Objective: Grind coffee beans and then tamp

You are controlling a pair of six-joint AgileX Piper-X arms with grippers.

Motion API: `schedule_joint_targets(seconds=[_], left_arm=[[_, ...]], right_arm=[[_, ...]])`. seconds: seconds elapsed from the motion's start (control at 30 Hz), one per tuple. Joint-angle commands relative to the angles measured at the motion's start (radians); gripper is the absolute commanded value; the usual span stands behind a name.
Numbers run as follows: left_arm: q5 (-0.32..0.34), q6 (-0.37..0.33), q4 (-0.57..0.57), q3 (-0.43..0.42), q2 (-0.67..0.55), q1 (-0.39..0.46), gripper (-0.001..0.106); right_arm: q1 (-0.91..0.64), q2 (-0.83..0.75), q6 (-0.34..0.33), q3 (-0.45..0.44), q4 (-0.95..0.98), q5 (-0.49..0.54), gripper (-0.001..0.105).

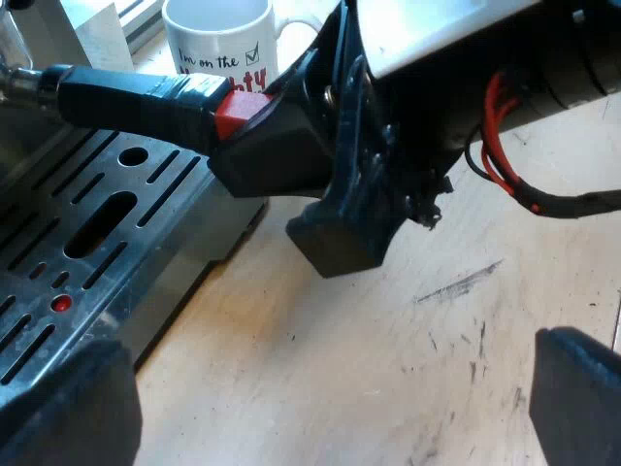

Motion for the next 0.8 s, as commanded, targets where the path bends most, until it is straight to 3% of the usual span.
schedule_joint_targets(seconds=[0.03, 0.8], left_arm=[[0.009, 0.0, -0.013, -0.002, 0.001, -0.005, 0.083], [0.009, 0.0, -0.013, -0.002, 0.001, -0.005, 0.083]], right_arm=[[0.041, -0.025, -0.022, -0.012, 0.019, -0.021, 0.0], [0.123, -0.03, 0.06, -0.012, 0.087, 0.048, 0.0]])
